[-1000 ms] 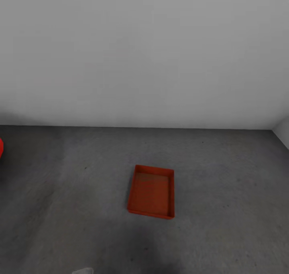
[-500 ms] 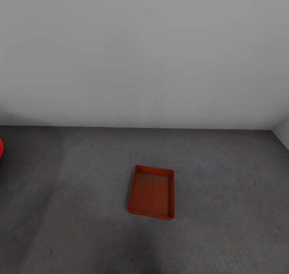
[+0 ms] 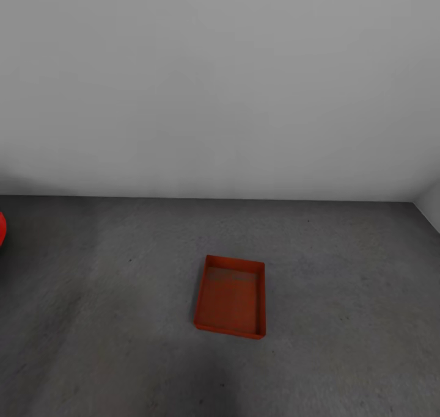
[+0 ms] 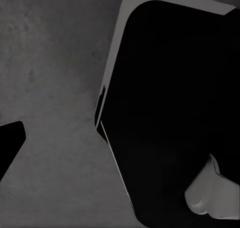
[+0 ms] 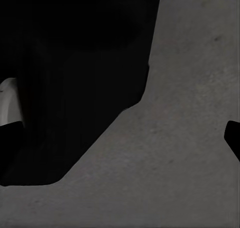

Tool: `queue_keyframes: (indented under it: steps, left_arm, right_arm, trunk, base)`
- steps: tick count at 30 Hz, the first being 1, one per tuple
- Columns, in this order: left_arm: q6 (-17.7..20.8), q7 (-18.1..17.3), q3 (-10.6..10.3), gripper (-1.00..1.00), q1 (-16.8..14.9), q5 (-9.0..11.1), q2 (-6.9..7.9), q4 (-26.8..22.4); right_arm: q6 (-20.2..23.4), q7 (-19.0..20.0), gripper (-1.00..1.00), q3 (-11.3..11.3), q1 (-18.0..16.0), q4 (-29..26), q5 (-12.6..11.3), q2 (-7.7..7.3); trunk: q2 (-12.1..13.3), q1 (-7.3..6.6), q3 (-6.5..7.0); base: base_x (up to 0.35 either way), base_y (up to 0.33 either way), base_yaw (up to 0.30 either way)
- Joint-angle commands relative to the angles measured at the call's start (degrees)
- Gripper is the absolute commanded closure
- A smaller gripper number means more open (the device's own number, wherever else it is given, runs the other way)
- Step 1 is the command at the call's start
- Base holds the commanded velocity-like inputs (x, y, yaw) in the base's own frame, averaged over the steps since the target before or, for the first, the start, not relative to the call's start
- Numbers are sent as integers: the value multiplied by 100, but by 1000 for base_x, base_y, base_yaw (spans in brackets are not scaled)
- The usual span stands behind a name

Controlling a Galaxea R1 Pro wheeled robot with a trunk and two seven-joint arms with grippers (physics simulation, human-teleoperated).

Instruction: Move the two storage containers from the living room to the garage. In the garage, place one container on the floor and stack the other container on top of it (either order is fine).

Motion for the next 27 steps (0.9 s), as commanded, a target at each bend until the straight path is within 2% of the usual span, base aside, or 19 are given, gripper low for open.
queue_keyframes:
  steps: [1, 27]
  left_arm:
    - [-16, -5, -50, -100, -1, 49, -4, 3]
    - [-27, -1, -52, -100, 1, 21, 13, -14]
  right_arm:
    - [-35, -15, -100, 50, -6, 19, -57, 4]
    - [-48, -30, -100, 55, -6, 19, -48, 13]
  trunk:
    - [-5, 2, 5]
    - [-5, 2, 247]
  base:
    - [0, 0, 0]
    - [0, 0, 0]
